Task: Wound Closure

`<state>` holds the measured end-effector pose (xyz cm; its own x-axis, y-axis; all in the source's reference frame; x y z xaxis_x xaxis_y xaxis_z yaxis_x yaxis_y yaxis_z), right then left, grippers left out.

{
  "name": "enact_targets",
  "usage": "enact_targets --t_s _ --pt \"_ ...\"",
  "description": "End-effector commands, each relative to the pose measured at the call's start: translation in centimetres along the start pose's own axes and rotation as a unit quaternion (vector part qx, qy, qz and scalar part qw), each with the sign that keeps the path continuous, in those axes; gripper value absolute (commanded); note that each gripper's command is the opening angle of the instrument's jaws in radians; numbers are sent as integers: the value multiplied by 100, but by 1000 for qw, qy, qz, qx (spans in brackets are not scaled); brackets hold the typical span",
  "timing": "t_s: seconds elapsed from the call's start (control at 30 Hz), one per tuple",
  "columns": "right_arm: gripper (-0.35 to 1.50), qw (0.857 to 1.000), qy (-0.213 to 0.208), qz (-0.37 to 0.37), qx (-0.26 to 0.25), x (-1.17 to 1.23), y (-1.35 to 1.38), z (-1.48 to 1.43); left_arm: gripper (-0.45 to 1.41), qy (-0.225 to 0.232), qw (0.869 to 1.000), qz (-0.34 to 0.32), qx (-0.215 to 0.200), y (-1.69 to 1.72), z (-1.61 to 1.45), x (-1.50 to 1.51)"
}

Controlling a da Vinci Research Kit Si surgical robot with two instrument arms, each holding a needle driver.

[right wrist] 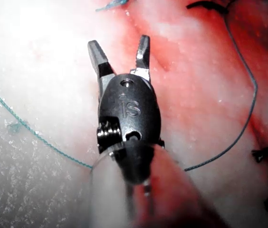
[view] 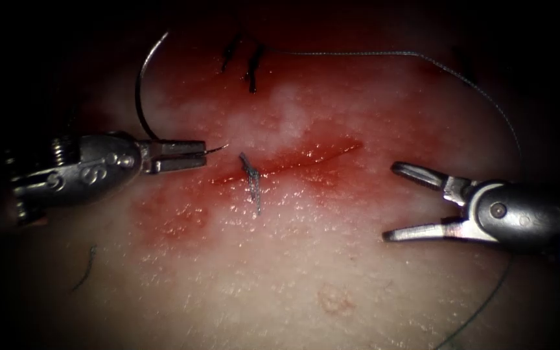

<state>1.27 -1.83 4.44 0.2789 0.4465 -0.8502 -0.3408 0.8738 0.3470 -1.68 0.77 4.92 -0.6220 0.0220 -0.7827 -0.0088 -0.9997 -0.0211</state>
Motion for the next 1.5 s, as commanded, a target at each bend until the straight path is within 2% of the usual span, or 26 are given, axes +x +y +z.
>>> enact_targets --t_s 0.03,0.1,0.13,0.27,0.3,0.43,0.63,0.73,0.8,0.97,1.1,1.2,1.27,1.5 --pt "88 999 3 31 14 -6 0 12 -45 16 1000 12 -7 1 17 7" --pt "89 998 5 59 26 -7 3 14 -45 35 999 24 -14 6 28 19" --pt "84 997 6 76 30 -7 5 15 -45 49 998 38 -13 10 36 26" --pt "2 992 11 103 65 -8 16 18 -45 118 990 76 -3 22 61 41" --pt "2 992 10 109 70 -8 18 19 -45 131 988 85 0 24 65 42" --pt "12 987 20 133 85 -9 26 23 -45 175 978 113 -2 30 80 43" --pt "51 969 51 223 88 -5 35 29 -45 216 967 133 3 33 90 39" --pt "98 954 66 279 92 -2 36 35 -45 245 960 136 23 33 92 38" --pt "111 946 70 302 94 0 36 39 -45 262 954 138 32 33 92 38" --pt "98 928 73 345 119 2 36 49 -45 288 946 144 43 33 91 37" --pt "106 912 81 383 126 4 38 60 -45 302 940 153 49 34 88 38" --pt "104 901 81 403 137 6 39 67 -45 315 934 165 46 35 87 39" --pt "111 892 78 421 146 8 40 73 -45 323 930 170 44 36 86 39" --pt "113 868 84 455 180 12 35 87 -45 352 916 187 39 38 86 40"
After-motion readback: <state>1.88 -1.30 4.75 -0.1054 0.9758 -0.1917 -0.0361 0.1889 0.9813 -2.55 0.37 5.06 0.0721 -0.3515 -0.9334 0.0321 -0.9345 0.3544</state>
